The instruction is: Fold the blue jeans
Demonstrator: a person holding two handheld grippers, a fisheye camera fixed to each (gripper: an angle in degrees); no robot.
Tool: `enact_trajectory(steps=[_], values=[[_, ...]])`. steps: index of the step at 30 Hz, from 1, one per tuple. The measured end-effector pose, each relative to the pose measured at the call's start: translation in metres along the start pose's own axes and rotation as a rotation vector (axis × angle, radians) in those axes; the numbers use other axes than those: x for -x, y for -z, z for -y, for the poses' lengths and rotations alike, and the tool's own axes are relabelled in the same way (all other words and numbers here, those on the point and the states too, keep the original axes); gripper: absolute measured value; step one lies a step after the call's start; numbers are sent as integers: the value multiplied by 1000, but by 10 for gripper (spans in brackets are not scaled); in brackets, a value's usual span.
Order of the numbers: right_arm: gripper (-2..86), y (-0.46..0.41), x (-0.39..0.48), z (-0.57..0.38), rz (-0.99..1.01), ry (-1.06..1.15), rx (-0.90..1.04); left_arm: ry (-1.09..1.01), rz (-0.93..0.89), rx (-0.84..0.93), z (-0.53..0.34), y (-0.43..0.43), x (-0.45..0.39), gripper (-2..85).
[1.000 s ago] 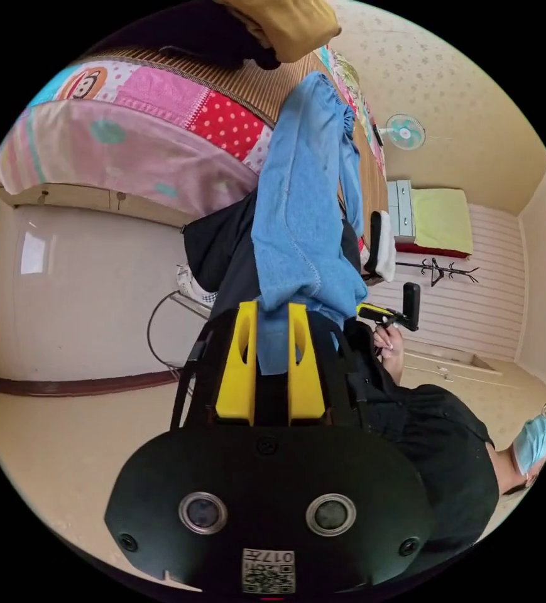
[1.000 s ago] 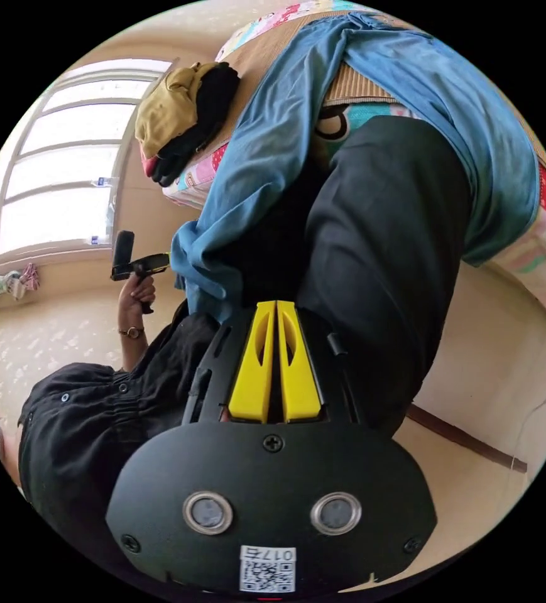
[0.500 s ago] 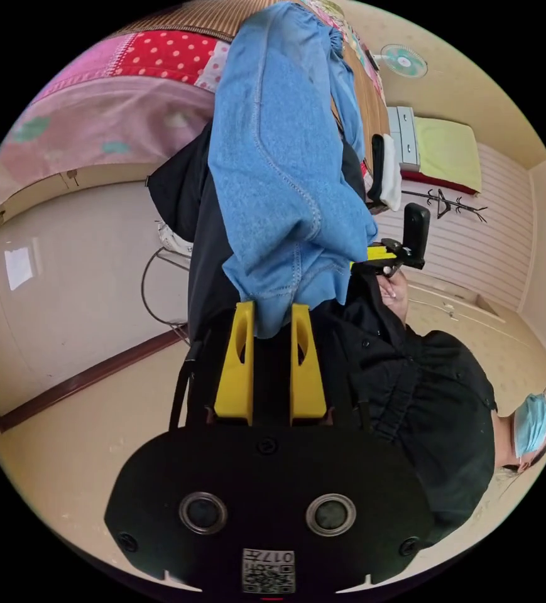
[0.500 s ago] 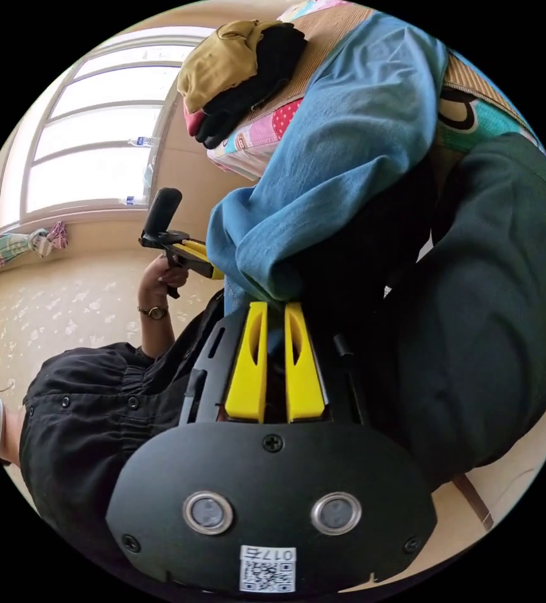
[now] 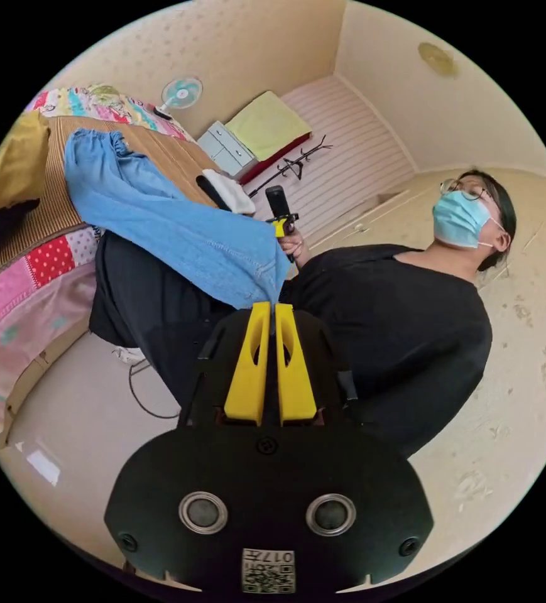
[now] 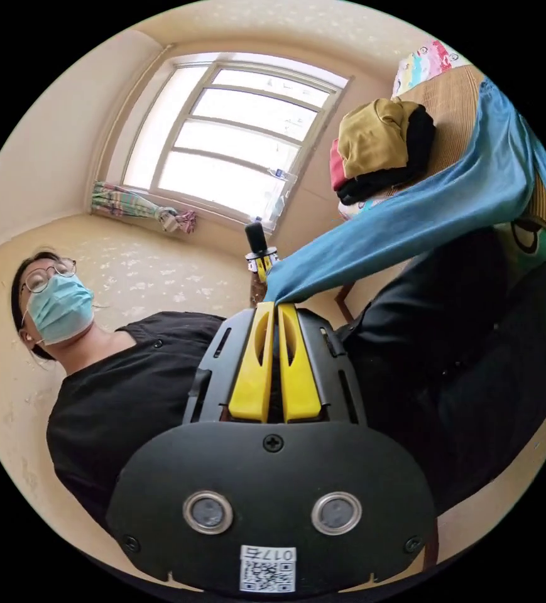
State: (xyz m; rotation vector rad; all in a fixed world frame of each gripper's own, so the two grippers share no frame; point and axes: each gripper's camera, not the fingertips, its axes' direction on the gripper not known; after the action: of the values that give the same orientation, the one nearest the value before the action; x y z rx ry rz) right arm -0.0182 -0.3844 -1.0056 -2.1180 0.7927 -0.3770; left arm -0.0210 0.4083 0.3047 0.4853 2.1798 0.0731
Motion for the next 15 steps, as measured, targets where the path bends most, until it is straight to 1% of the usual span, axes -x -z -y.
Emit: enact_trajectory(steps=[1,3,5,7,9,10,11,12,13,15], values=[[7,-8,-2,0,-32,-23,29,38,13,49,-9,-8,7,-7],[7,-46,-22,-5,-129,-112,147,132,-21,81,-27,-21,29,-7],[7,-69,-44,-12,-172,-199,215,395,-55,131,-60,-41,75,-4],[7,-77,-58,-20,-153,-236,229,553,-68,165,-85,-55,101,2],[8,-56,-64,-29,-76,-227,121,569,-121,130,-102,-58,111,19],[8,-46,-65,-31,-66,-222,78,556,-169,63,-111,-53,111,29],[9,-21,-65,-38,-74,-220,-21,546,-196,-8,-118,-44,109,35],[11,6,-66,-46,-119,-224,-128,544,-195,-43,-122,-38,107,36],[13,20,-66,-50,-154,-229,-180,554,-161,-108,-129,-24,102,39],[23,70,-72,-69,-387,-278,-364,581,-70,-194,-136,-3,93,46]])
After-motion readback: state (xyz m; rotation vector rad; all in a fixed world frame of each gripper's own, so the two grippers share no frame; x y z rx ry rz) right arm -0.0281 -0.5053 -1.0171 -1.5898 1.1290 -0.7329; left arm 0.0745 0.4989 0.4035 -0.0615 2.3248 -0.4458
